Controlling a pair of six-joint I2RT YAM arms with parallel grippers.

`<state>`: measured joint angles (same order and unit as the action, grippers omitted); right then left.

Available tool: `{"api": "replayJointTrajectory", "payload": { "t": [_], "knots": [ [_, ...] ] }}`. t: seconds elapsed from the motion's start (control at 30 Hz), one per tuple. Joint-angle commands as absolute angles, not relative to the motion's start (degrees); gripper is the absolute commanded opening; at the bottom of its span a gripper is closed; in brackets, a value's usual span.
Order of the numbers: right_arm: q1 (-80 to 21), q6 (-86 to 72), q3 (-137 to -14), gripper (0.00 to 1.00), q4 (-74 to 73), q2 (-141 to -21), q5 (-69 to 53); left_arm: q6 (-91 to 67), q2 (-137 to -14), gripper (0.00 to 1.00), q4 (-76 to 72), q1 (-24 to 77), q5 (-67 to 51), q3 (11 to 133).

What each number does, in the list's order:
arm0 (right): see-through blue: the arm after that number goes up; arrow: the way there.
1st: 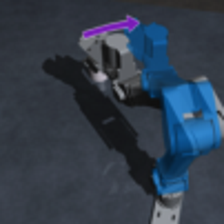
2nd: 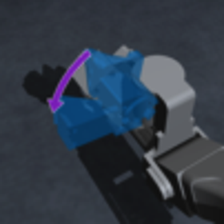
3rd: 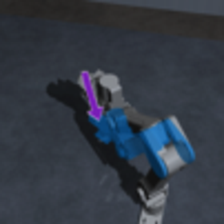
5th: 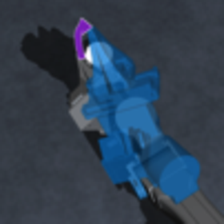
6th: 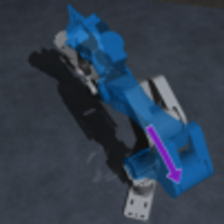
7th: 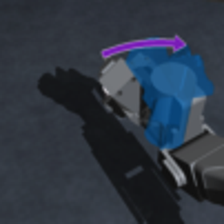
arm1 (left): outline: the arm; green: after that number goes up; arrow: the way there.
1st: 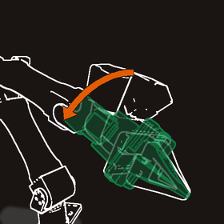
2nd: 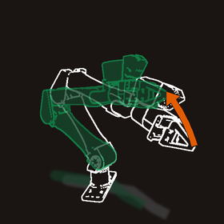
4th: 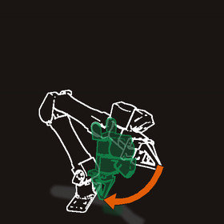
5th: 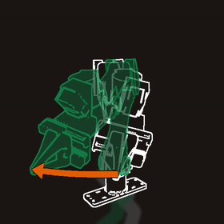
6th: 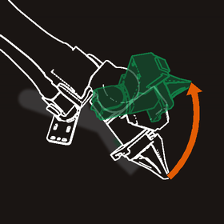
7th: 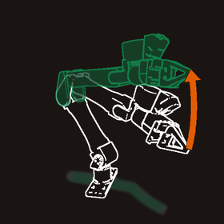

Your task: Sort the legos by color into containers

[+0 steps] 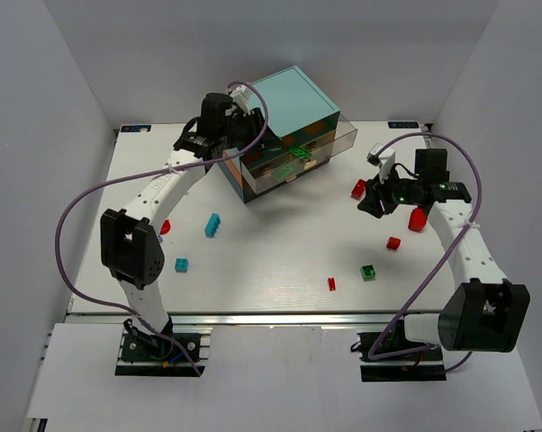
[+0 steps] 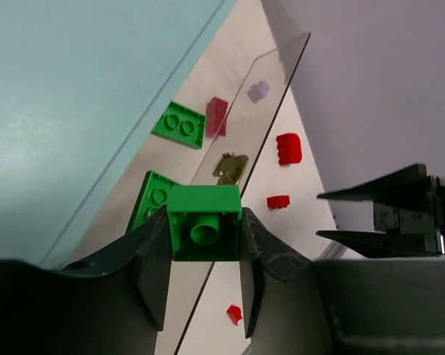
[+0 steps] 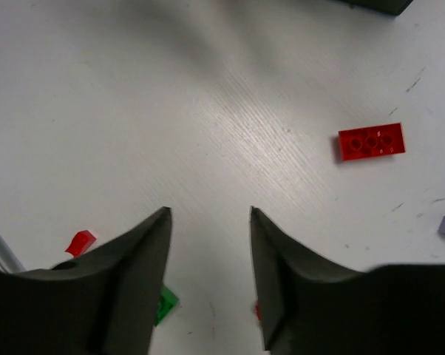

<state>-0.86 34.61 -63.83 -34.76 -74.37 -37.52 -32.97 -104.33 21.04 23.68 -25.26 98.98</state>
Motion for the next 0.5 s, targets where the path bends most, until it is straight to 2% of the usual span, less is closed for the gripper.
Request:
{"api": "replayJointTrajectory", "payload": {
  "t": [0.0,0.1,0.13,0.23,0.4,0.47],
  "knots": [
    [-0.79,37.7,-63.46,0.58,-37.26,-75.67,-37.44,-30.33,-103.01,0.42,25.04,24.79,-22.94,102.22],
    [-0.61,39.36,-63.54,0.65,-38.92,-77.07,-37.79,-29.88,-102.92,0.57,25.75,25.83,-21.27,102.3],
    [-0.7,40.25,-63.98,0.66,-39.81,-77.52,-38.49,-29.8,-102.75,0.66,25.58,25.84,-20.83,102.48],
    [-0.62,45.23,-64.77,0.68,-44.62,-79.36,-39.72,-29.53,-102.92,0.74,26.19,25.84,-19.6,103.79],
    [-0.7,57.62,-66.0,0.69,-55.43,-81.82,-40.78,-29.09,-104.24,0.76,28.82,25.84,-18.64,109.15],
    [-0.7,72.1,-65.83,0.69,-65.18,-82.18,-41.31,-29.0,-103.8,0.74,28.92,25.84,-18.19,109.68]
  ]
}}
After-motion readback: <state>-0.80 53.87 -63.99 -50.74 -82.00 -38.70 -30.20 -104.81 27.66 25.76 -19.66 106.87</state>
